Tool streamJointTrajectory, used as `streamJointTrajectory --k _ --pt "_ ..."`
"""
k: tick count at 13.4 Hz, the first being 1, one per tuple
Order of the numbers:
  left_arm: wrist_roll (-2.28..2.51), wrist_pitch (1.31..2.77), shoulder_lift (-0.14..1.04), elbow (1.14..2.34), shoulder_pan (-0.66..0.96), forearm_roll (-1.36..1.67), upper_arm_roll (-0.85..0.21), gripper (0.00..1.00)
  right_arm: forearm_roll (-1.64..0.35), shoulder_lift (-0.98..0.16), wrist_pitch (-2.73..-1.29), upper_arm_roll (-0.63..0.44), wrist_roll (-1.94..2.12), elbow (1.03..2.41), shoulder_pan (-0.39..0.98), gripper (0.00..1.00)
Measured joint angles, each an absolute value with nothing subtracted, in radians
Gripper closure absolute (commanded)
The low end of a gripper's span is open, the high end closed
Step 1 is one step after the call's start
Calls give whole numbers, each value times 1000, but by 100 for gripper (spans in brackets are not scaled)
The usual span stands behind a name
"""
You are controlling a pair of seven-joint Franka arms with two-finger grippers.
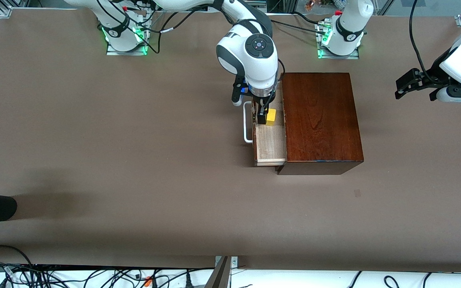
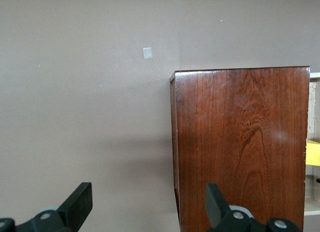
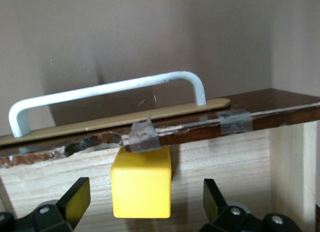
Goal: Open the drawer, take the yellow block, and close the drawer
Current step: 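Lower the right gripper and grasp the yellow cube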
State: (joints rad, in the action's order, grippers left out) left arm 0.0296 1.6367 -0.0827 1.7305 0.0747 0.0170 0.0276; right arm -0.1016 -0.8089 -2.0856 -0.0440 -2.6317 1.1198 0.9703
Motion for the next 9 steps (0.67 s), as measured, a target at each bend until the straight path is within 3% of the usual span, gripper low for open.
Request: streamJointTrajectory --k 4,5,6,8,9 --pt "29 1626 -83 1730 75 17 28 0 -102 -833 -2118 -44 -2632 1119 972 0" --pt "29 1624 -83 1730 75 17 28 0 -102 -836 -2121 -44 -2632 1119 972 5" --pt "29 1624 -83 1730 75 17 28 0 -102 -839 -2122 -44 -2632 1118 972 21" --pt "29 1623 -83 1730 75 17 28 0 -101 -843 -2124 -44 -2632 1117 972 66" --pt "28 1623 -83 1730 75 17 28 0 -101 -844 -2124 -44 -2632 1117 972 77"
